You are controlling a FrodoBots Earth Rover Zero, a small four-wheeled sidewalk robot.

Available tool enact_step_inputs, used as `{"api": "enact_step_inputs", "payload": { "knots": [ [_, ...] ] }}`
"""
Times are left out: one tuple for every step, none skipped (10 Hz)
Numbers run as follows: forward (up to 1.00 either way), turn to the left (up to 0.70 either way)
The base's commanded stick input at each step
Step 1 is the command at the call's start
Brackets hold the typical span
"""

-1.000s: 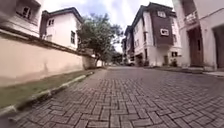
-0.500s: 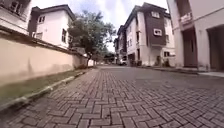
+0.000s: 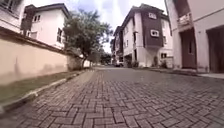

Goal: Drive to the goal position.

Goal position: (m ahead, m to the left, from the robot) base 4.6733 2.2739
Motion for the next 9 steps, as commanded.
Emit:
{"api": "enact_step_inputs", "payload": {
  "knots": [
    [0.69, 0.03],
    [0.69, 0.03],
    [0.69, 0.03],
    [0.69, 0.03],
    [0.69, 0.03],
    [0.69, 0.03],
    [0.69, 0.03],
    [0.69, 0.03],
    [0.69, 0.03]
  ]
}}
